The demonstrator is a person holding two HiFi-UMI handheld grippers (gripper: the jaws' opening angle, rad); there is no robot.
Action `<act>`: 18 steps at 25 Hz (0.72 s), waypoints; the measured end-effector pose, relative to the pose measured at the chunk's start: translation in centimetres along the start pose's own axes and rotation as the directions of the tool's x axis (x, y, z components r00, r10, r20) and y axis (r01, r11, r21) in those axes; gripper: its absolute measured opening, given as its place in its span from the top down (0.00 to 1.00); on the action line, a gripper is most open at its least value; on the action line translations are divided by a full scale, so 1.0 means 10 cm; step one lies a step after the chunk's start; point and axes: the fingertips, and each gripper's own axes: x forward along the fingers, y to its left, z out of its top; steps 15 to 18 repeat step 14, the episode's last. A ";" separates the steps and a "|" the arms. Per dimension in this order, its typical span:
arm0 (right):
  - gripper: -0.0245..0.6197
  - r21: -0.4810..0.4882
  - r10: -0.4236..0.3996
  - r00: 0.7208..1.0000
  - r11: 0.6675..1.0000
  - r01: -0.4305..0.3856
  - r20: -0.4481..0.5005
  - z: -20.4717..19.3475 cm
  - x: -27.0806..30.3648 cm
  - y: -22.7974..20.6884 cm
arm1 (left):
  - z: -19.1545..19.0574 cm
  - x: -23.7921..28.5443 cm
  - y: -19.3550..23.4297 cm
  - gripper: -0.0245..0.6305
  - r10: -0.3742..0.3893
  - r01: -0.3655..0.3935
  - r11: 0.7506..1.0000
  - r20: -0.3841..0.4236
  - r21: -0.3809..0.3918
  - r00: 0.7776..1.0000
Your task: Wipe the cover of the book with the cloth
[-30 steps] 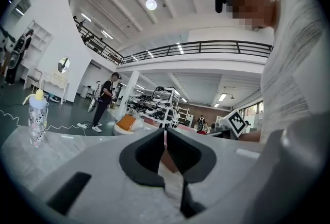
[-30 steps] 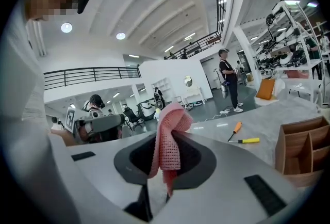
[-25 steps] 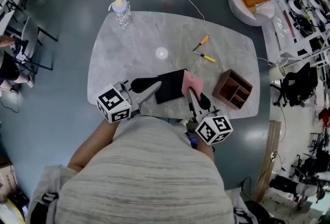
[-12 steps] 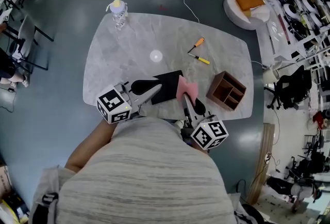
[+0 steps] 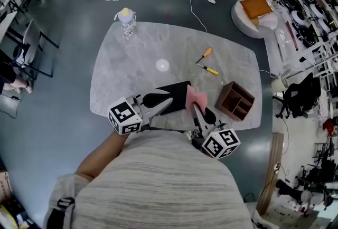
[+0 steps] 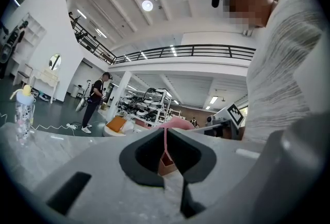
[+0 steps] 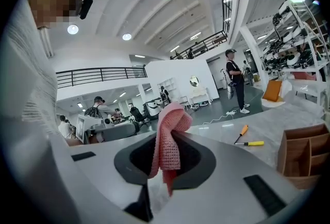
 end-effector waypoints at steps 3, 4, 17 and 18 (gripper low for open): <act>0.89 -0.006 0.011 1.000 1.000 -0.011 -0.004 0.04 0.03 0.01 | 0.04 0.02 0.00 0.92 -0.002 0.002 1.000 0.002 0.008 1.000; 0.89 -0.010 0.013 1.000 1.000 -0.013 -0.003 0.06 0.03 0.01 | 0.06 0.03 0.00 0.92 -0.004 0.004 1.000 0.003 0.010 1.000; 0.89 -0.014 0.012 1.000 1.000 -0.012 0.000 0.04 0.03 -0.06 | 0.06 0.07 0.00 0.92 -0.004 0.004 1.000 0.003 0.015 1.000; 0.89 -0.014 0.012 1.000 1.000 -0.012 0.000 0.04 0.03 -0.06 | 0.06 0.07 0.00 0.92 -0.004 0.004 1.000 0.003 0.015 1.000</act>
